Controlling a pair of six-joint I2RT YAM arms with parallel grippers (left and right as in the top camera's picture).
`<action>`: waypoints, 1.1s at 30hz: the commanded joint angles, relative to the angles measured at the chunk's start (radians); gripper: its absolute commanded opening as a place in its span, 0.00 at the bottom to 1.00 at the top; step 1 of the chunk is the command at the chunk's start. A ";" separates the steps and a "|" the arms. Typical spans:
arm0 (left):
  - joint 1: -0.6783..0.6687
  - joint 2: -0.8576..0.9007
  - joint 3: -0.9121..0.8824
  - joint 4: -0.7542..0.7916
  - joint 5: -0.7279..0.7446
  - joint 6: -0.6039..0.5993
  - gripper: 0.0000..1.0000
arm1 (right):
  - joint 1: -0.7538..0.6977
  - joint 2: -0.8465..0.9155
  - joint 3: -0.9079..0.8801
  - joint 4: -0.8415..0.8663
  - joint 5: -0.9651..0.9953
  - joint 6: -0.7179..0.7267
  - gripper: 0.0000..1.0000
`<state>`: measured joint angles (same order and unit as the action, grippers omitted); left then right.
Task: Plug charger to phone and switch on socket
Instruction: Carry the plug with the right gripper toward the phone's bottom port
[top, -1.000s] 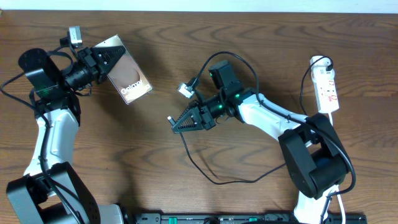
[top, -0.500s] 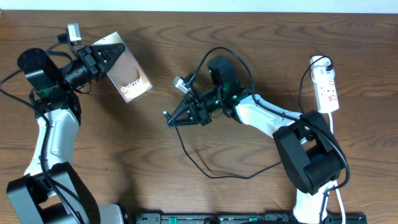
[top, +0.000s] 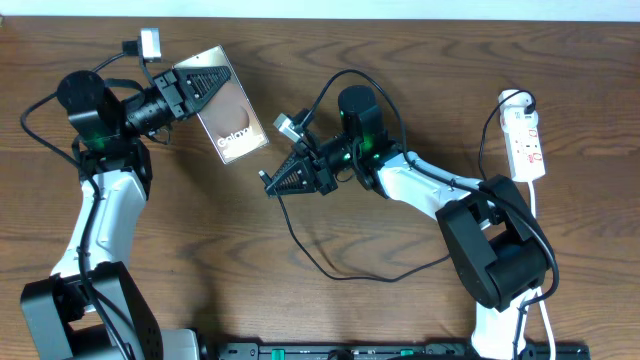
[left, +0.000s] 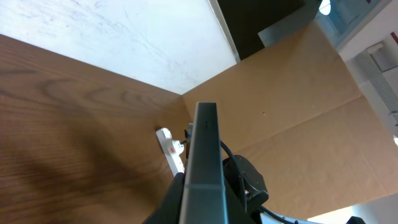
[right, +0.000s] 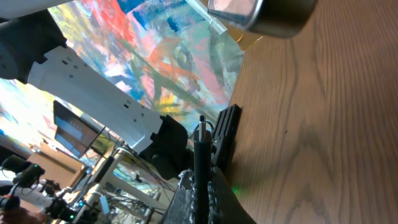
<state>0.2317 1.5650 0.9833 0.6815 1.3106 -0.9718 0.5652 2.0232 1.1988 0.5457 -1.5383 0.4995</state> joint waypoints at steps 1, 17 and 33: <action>-0.002 -0.016 0.003 0.013 -0.006 -0.029 0.07 | -0.003 0.009 0.005 0.043 0.023 0.066 0.01; -0.005 -0.016 0.003 0.103 -0.077 -0.111 0.07 | -0.003 0.009 0.005 0.278 0.111 0.317 0.01; -0.015 -0.016 0.003 0.103 -0.046 -0.109 0.07 | -0.003 0.009 0.005 0.360 0.111 0.359 0.01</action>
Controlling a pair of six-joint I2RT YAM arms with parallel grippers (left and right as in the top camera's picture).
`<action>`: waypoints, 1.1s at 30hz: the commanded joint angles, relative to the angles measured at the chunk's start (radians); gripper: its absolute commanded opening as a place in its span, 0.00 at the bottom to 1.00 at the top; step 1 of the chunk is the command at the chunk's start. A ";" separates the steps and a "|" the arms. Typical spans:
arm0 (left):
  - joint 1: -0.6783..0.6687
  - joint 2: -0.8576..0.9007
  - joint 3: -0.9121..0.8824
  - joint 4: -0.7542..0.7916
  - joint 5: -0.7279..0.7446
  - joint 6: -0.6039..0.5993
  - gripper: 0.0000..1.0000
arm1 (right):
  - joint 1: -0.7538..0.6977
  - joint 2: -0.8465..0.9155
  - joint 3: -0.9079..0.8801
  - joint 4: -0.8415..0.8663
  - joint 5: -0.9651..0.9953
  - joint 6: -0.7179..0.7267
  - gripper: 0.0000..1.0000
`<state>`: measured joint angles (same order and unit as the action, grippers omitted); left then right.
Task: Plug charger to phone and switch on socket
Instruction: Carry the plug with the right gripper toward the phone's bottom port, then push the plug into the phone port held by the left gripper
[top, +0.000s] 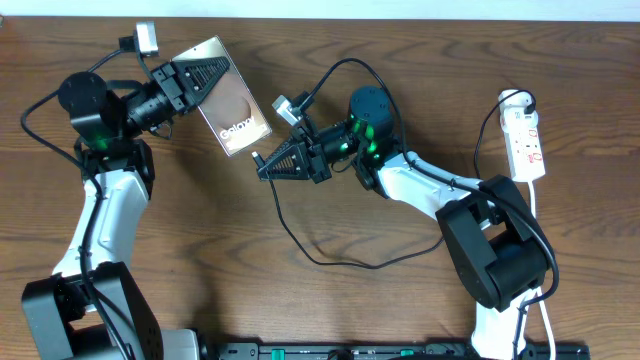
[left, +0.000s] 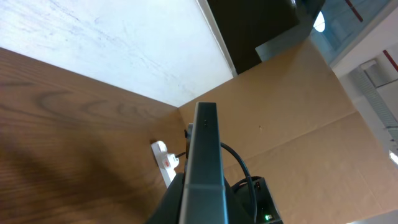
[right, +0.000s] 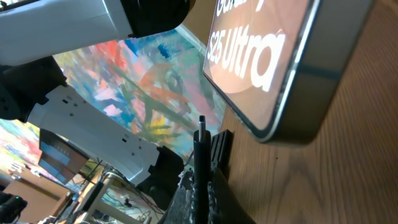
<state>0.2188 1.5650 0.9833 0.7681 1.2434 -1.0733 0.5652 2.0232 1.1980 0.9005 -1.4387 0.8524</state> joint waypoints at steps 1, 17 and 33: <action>-0.002 -0.016 0.003 0.016 0.026 -0.008 0.07 | -0.003 0.009 0.006 0.006 0.012 0.006 0.01; -0.003 -0.016 0.003 0.016 0.039 -0.009 0.08 | -0.003 0.009 0.006 0.005 0.065 0.031 0.01; -0.039 -0.016 0.003 0.016 0.039 0.006 0.07 | -0.002 0.009 0.006 0.005 0.087 0.060 0.01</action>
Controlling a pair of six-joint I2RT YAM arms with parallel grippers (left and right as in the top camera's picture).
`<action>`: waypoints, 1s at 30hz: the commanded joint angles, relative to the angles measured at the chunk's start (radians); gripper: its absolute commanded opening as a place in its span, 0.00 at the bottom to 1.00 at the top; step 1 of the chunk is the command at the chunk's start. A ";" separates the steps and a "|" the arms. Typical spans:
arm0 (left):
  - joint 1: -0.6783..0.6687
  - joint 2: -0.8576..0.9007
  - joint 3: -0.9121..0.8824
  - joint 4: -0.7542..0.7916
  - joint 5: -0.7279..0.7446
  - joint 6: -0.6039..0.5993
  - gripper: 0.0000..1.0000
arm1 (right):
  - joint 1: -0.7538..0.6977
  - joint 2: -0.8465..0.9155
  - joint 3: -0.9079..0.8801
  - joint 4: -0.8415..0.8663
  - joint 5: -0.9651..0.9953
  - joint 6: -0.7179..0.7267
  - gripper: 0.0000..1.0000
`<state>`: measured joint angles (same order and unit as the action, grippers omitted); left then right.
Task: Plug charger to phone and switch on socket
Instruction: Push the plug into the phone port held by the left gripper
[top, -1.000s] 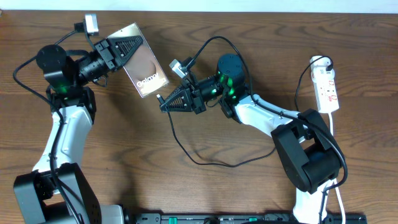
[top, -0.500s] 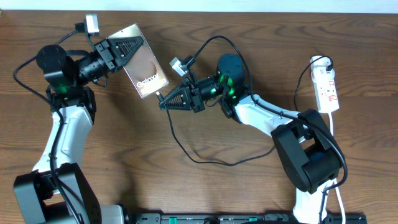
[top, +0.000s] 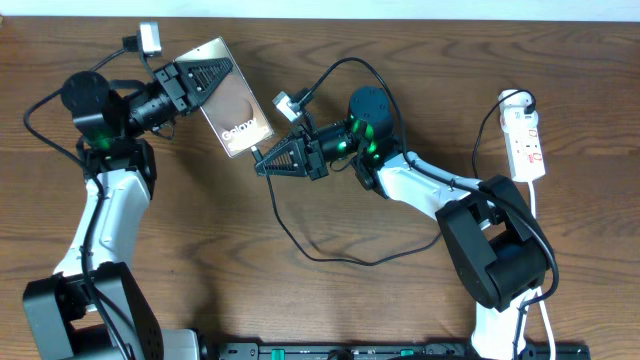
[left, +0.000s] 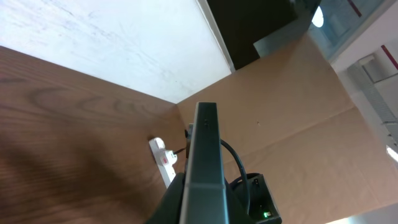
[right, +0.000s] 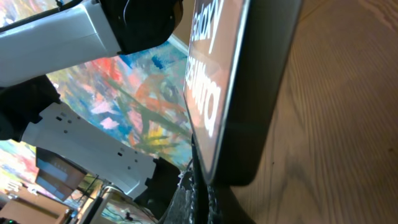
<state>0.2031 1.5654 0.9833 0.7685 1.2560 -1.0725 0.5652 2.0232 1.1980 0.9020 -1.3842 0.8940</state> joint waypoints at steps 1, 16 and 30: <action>-0.024 -0.017 0.003 0.016 0.027 0.005 0.07 | -0.002 0.009 0.006 0.003 0.032 0.019 0.01; -0.023 -0.017 0.003 0.016 0.126 0.068 0.07 | -0.019 0.009 0.006 0.003 0.021 0.034 0.01; -0.024 -0.017 0.003 0.015 0.134 0.080 0.07 | -0.040 0.009 0.006 0.003 0.066 0.037 0.01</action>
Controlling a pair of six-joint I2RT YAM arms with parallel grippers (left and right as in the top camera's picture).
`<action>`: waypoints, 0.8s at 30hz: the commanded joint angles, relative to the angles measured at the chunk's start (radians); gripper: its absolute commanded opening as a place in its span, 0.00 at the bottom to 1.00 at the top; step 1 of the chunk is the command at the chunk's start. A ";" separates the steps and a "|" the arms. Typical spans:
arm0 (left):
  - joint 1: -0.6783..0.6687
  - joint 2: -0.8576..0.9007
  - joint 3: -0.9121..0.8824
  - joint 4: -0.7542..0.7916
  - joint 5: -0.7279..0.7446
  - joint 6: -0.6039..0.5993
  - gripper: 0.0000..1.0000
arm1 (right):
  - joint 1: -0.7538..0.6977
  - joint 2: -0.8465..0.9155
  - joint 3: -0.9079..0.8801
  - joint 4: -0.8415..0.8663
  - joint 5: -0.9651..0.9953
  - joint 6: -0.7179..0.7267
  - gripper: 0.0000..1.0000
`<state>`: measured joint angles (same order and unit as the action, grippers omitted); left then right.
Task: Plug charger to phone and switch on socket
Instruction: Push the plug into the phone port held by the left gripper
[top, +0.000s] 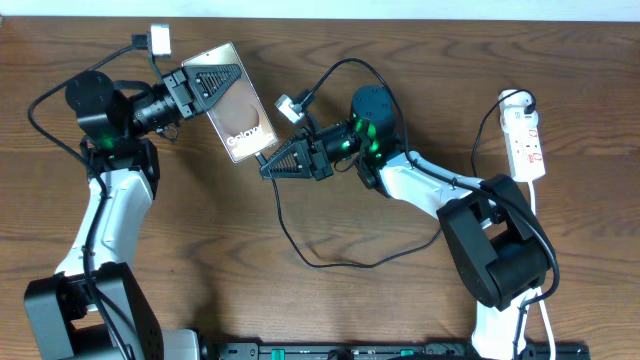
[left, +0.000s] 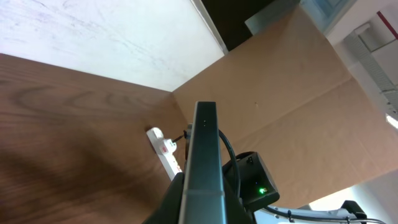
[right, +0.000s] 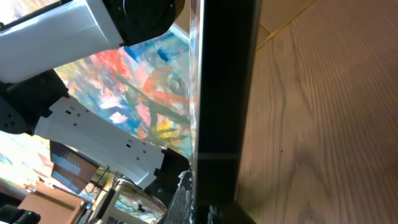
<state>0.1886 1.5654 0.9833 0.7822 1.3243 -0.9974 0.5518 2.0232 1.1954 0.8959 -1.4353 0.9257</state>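
Observation:
My left gripper (top: 188, 82) is shut on the top end of a phone (top: 238, 102) with a pale screen, held in the air over the table's back left. In the left wrist view the phone (left: 205, 155) shows edge-on between the fingers. My right gripper (top: 270, 170) is shut on the charger plug, its tip right at the phone's lower end. The right wrist view has the phone's dark edge (right: 221, 93) filling the middle and hiding the plug. The black cable (top: 330, 262) loops across the table to the white socket strip (top: 526, 140) at the right.
The white socket strip (left: 163, 149) lies near the back right corner with a plug in its far end. The cable's slack loop lies on the wood in front of the right arm. A black rail (top: 390, 350) runs along the table's front edge.
The phone has shifted a little right and turned more upright. My right gripper with the plug now sits directly under the phone's lower end; in its wrist view the phone's edge covers the plug tip.
First the phone was held at the back left and the plug was a short way off to its lower right. Then the right gripper stood closer below the phone's corner. Then the tip lay beside its lower edge, and now it is at the phone's end.

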 joint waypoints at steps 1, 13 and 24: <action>-0.010 -0.017 0.003 0.001 0.063 0.005 0.07 | -0.027 0.009 0.009 0.010 0.129 0.006 0.01; -0.012 -0.017 0.002 -0.018 0.052 0.005 0.07 | -0.027 0.009 0.010 0.048 0.167 0.005 0.01; -0.045 -0.017 0.002 -0.017 0.055 0.022 0.07 | -0.028 0.009 0.019 0.106 0.176 0.061 0.01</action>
<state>0.1776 1.5650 0.9833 0.7670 1.2770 -0.9897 0.5468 2.0357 1.1927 0.9600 -1.3968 0.9447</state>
